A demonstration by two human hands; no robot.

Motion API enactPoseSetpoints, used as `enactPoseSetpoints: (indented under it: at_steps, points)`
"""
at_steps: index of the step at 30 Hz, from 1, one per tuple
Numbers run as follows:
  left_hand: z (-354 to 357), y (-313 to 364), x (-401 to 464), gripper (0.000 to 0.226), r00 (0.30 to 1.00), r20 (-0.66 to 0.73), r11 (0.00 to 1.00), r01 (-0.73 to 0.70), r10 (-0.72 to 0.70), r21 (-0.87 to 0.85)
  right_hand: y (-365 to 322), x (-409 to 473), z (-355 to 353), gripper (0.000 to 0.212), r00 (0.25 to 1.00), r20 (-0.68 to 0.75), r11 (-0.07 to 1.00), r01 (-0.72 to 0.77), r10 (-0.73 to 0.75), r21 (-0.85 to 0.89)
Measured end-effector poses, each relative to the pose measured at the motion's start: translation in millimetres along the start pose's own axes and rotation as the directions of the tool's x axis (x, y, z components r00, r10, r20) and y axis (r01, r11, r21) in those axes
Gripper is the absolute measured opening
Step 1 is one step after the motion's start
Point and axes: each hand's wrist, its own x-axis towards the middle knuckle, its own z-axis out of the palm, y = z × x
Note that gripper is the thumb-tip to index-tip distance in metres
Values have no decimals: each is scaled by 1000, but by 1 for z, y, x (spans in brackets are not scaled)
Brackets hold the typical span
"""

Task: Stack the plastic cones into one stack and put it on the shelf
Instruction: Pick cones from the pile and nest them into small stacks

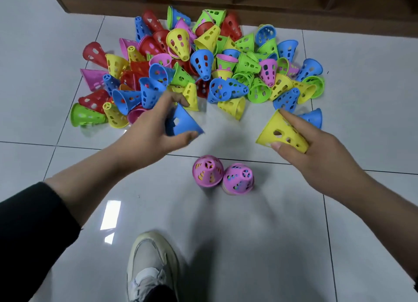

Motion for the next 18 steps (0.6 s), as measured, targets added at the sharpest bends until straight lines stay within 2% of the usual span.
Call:
enactPoseSetpoints:
  at_steps: [3,5,8,10,13,18]
  points:
    - [-10,16,-24,68,990,135,962,-76,41,262,-12,-27,-10,56,994,92,989,69,-57,-134]
    - [-9,26,-30,83,963,267,885,-145,25,442,-19,-37,-10,53,980,170,960,140,-100,-241]
    - [7,36,-25,83,917,398,748,-237,-39,620,-27,-38,4,52,964,235,910,206,-125,-361]
    - [24,38,-17,80,896,442,708,-279,-52,649,-29,-33,22,53,960,256,884,218,-116,-414]
    - [44,34,-7,76,891,451,692,-298,-44,657,-20,-23,49,56,965,246,900,186,-92,-393]
    - [48,8,-11,65,913,408,864,-202,-4,461,4,-13,72,55,961,252,897,206,-110,-391]
